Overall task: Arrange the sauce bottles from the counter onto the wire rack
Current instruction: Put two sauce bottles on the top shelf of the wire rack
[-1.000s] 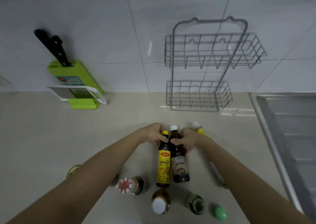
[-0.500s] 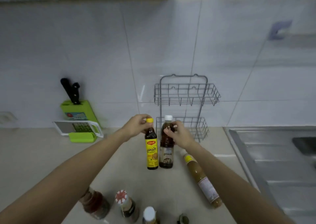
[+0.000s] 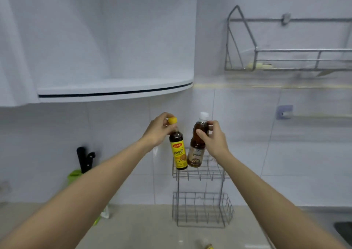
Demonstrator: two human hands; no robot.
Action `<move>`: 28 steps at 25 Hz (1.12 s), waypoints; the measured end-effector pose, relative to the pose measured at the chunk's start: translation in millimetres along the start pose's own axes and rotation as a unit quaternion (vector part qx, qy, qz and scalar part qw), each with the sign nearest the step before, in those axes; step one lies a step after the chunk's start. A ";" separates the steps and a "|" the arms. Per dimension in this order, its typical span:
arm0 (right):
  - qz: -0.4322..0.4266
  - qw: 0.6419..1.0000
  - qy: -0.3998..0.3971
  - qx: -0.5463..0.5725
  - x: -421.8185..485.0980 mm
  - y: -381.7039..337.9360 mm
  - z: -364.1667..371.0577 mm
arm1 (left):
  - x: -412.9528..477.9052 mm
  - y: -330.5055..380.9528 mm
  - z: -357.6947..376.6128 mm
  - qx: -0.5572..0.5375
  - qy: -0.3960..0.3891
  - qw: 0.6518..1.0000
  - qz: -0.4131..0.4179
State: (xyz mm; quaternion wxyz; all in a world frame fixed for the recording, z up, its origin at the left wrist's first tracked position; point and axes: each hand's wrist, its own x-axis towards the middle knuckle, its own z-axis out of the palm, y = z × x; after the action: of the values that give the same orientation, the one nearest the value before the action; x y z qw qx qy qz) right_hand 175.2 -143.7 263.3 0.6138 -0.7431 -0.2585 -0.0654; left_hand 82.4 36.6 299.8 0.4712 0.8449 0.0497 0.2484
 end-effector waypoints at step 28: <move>0.045 0.975 -0.203 -0.078 10.8 70.9 16.8 | 10.6 -65.3 27.2 0.034 -0.140 0.987 -0.072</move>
State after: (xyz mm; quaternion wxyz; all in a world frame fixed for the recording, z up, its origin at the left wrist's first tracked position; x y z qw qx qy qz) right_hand 213.7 -132.6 201.5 0.4910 -0.7972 -0.3381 0.0948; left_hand 114.2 54.9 238.3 0.4610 0.8812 0.0520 0.0911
